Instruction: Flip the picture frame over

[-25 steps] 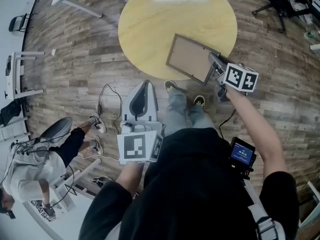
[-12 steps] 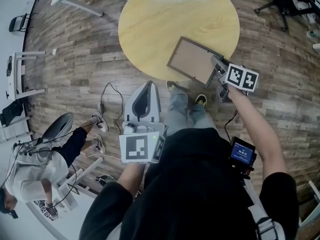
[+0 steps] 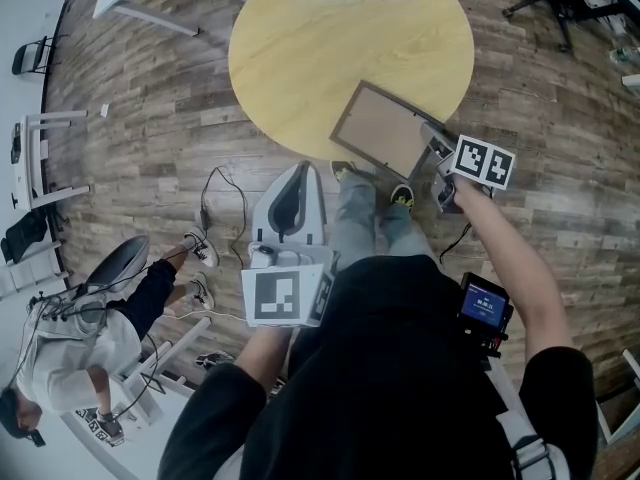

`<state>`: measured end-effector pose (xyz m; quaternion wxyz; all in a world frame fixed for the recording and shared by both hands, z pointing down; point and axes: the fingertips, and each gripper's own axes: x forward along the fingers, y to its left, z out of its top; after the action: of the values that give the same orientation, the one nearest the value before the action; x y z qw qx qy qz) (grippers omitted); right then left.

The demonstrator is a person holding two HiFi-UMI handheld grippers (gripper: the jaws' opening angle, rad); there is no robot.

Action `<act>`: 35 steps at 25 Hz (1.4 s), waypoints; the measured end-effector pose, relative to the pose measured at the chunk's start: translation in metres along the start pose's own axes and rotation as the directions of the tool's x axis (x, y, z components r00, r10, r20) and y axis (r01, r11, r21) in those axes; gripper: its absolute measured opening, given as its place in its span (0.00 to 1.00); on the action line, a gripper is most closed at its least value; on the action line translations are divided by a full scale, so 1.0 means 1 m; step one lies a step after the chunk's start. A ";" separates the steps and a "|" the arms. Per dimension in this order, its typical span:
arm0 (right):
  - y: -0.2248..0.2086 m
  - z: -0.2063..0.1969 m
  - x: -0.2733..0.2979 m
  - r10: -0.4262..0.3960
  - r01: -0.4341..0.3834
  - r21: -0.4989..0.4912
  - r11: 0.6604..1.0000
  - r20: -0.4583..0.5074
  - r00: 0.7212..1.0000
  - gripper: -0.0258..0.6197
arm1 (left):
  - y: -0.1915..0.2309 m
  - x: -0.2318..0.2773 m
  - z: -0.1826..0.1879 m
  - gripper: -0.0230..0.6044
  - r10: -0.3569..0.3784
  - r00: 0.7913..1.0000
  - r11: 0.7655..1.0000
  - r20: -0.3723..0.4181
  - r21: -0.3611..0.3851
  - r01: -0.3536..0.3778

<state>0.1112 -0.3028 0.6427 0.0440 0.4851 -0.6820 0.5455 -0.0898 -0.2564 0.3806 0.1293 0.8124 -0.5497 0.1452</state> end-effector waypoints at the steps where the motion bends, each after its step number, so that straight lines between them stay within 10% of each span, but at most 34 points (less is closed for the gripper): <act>1: 0.000 -0.001 0.000 0.001 -0.001 -0.007 1.000 0.000 1.000 0.26 | 0.000 0.000 -0.001 0.07 0.001 1.000 1.000 -0.007 -0.003 -0.001; 20: -0.011 -0.010 0.002 -0.265 0.253 -0.178 0.951 -0.048 0.963 0.32 | 0.004 0.000 -0.001 0.07 -0.011 1.000 1.000 -0.001 0.004 0.011; 27: -0.003 0.001 0.008 -0.371 0.341 -0.424 0.839 0.014 0.929 0.31 | 0.007 0.004 0.001 0.07 0.005 1.000 1.000 -0.014 0.004 -0.005; 35: 0.037 0.041 0.014 -0.299 0.300 -0.587 0.752 0.102 0.949 0.31 | 0.008 0.009 0.008 0.07 -0.006 1.000 1.000 0.021 0.006 0.006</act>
<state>0.0968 -0.3463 0.6089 0.2804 0.5497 -0.7318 0.2892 -0.0931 -0.2695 0.3768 0.1212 0.8161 -0.5480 0.1378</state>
